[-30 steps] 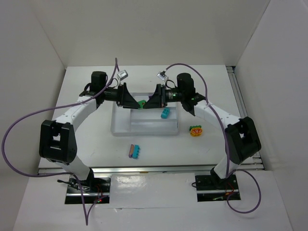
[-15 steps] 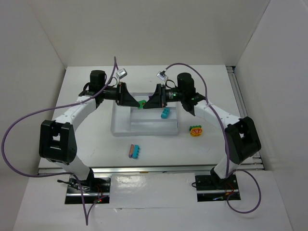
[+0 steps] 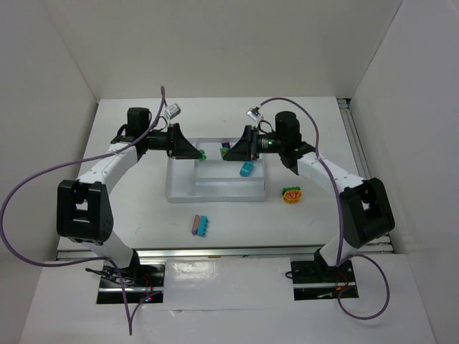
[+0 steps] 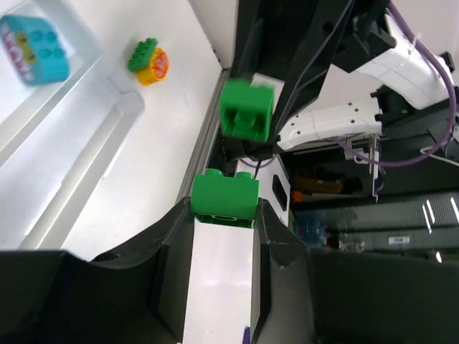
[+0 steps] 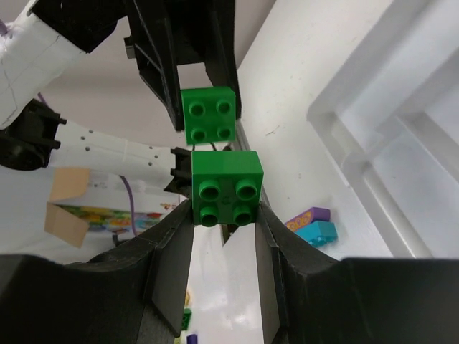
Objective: Sort the legos into containers by color
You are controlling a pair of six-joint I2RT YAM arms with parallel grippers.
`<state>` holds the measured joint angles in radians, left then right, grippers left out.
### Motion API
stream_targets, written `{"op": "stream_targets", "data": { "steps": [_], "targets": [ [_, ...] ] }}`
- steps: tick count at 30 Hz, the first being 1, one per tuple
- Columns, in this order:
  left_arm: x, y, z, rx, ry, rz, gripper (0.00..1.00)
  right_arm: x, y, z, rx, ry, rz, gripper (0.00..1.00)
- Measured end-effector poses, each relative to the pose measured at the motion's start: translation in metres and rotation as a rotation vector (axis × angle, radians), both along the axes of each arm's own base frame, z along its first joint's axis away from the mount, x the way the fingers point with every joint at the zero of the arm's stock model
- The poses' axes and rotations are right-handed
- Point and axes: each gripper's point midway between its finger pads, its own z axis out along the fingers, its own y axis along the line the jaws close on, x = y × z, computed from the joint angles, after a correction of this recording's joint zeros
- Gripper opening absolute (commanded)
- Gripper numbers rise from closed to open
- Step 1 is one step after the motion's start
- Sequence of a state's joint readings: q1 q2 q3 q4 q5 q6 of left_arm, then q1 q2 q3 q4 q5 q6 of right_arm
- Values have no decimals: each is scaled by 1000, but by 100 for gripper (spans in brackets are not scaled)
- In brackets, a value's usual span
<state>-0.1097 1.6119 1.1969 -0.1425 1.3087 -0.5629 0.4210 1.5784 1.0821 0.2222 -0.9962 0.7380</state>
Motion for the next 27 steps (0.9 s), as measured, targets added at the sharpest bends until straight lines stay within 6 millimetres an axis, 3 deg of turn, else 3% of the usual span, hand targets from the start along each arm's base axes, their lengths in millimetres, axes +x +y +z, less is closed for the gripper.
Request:
{"op": "stream_targets", "data": {
  "steps": [6,10,15,21,27],
  "targets": [
    [-2,12,-24,33,69,58,0,13,-23,-13,-62,3,-105,0],
    [-2,10,-46,132,123,103,0,19,-32,-43,-230,26,-201,0],
    [-3,-12,-91,382,180,151,0,30,-54,-85,-502,74,-372,0],
    [-15,-33,-149,666,235,181,0,25,-79,-126,-723,131,-468,0],
    [-8,-42,-166,787,213,221,0,12,-81,-149,-822,151,-457,1]
  ]
}}
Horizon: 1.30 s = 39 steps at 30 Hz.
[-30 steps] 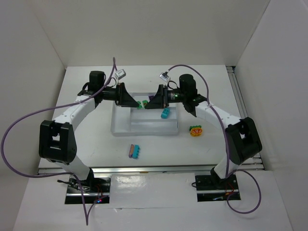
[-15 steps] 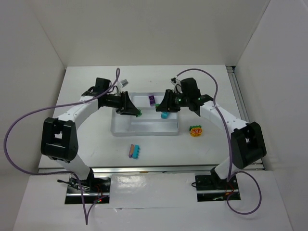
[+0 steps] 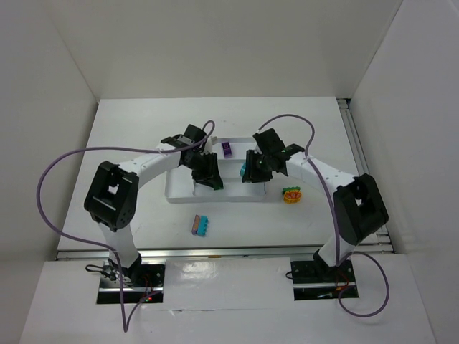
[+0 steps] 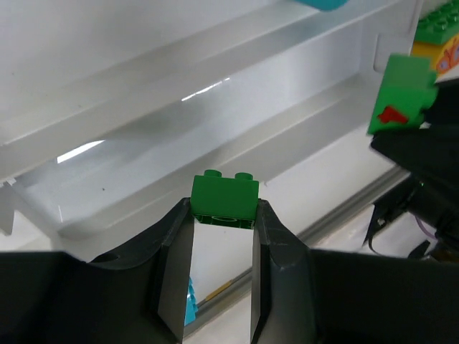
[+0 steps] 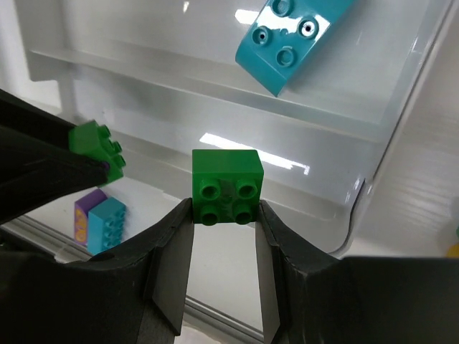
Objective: Sort the legos into containers by color
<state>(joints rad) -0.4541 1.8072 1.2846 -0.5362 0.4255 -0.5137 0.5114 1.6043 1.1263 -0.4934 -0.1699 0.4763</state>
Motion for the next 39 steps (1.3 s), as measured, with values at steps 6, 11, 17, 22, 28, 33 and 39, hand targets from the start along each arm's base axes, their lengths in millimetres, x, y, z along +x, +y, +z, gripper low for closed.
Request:
{"op": "stream_targets", "data": {
  "steps": [6,11,17,22,28,33,39],
  "targets": [
    [8,-5,-4,55,-27,19,0,-15,10,-23,-56,45,44,17],
    [11,-8,-7,103,-35,24,45,-18,11,-32,-79,61,52,63],
    [13,-9,1,149,-51,32,90,-13,6,-34,-119,47,48,78],
    [8,-2,7,183,-50,41,88,-5,2,-25,-138,8,28,69],
    [0,16,51,203,-134,78,77,-1,-10,11,-142,-94,-16,59],
    [-21,43,79,228,-221,129,61,-10,-18,43,-118,-188,-39,61],
    [-84,75,37,336,-96,144,59,-37,-13,24,-141,-139,-4,68]
  ]
}}
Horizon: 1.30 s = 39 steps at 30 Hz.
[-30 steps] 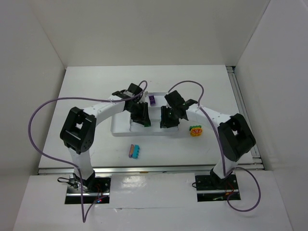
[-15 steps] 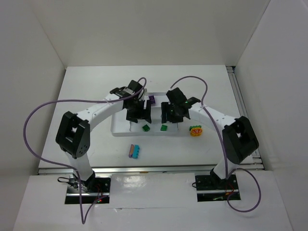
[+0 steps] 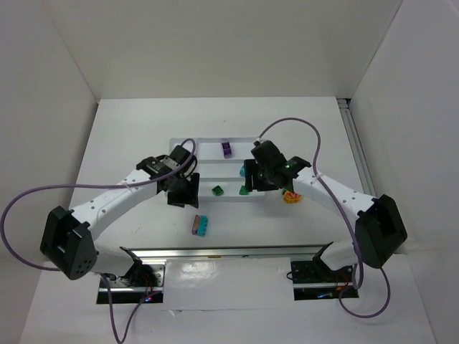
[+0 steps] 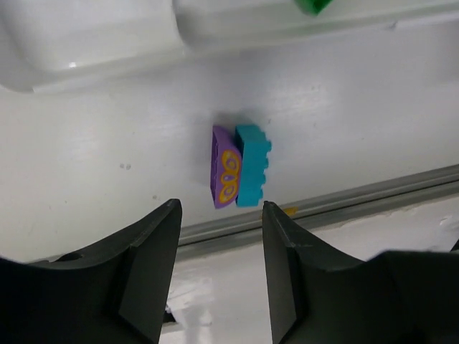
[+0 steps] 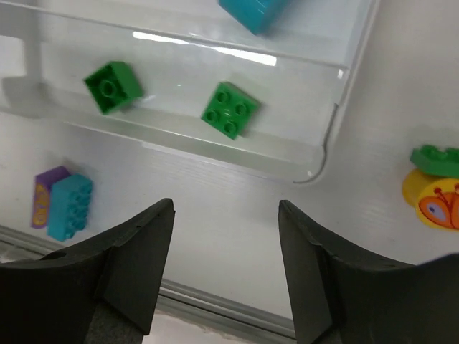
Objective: Sort the legos into containers by color
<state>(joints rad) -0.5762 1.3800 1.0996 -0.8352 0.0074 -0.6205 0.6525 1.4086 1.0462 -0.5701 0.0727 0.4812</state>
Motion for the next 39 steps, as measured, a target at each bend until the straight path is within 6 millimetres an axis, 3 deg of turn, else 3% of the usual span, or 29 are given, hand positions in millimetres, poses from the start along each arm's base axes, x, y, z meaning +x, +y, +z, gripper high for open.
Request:
{"op": "stream_targets", "data": {
  "steps": [3,8,10,13,17,18,22,30,36,39],
  "targets": [
    [-22,3,-9,12,34,8,65,-8,-19,-16,-59,48,-93,69],
    [-40,-4,-13,12,49,-5,70,-4,-88,-25,-166,80,-421,72],
    [-43,-8,-12,18,41,-21,70,-3,-116,-27,-169,82,-539,81],
    [-40,-16,-8,25,36,-39,70,-7,-152,-32,-152,108,-678,82],
    [-27,-26,-4,27,19,-45,70,-16,-180,-49,-65,196,-815,85],
    [-25,-27,-4,27,16,-46,70,-18,-184,-54,-35,220,-845,94],
    [-18,-31,-1,27,2,-48,70,-14,-175,-59,104,270,-882,100],
    [-12,-34,4,26,-24,-70,70,15,-149,-66,272,284,-885,100],
    [-3,-41,10,20,-43,-92,70,11,-151,-85,253,328,-927,94],
    [0,-44,11,17,-49,-95,70,11,-153,-89,246,331,-947,83]
  ]
}}
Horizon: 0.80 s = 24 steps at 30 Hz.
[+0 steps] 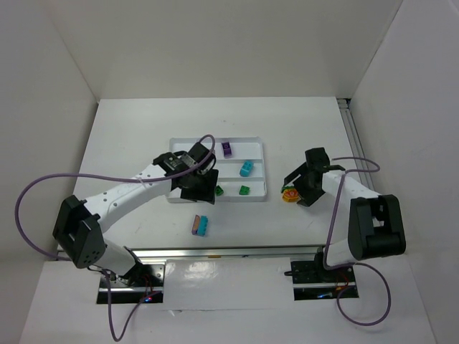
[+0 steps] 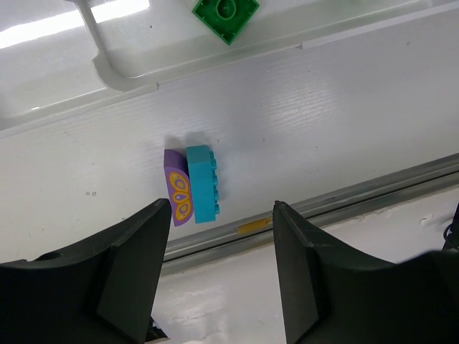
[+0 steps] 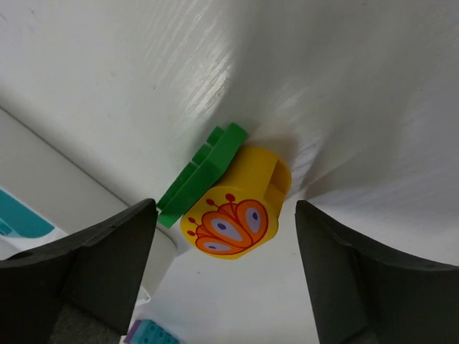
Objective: Sort the legos into containers by color
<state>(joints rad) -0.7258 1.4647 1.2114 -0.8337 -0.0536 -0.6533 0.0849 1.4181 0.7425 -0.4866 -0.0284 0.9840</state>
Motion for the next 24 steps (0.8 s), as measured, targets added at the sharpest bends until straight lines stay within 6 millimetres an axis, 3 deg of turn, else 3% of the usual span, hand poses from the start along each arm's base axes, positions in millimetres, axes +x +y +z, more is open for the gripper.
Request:
{"op": "stream_targets", "data": {
  "steps": [5,8,14,15,19,24],
  "targets": [
    [0,-2,0,-6,4,-12,70,2,-2,-6,-22,8,-18,61],
    [2,-11,9,-40,0,-41,71,6,-4,-5,-40,-5,-14,54],
    [17,-57,53,-219,-35,-158,95,16,-5,9,-92,-45,69,52],
    [20,-69,61,-263,-41,-186,100,22,-1,18,-95,-71,98,52],
    [25,-122,93,-503,-47,-329,100,48,27,75,-77,-247,270,52],
    [23,-156,105,-686,-22,-463,100,63,62,150,-25,-462,472,52]
  ]
}}
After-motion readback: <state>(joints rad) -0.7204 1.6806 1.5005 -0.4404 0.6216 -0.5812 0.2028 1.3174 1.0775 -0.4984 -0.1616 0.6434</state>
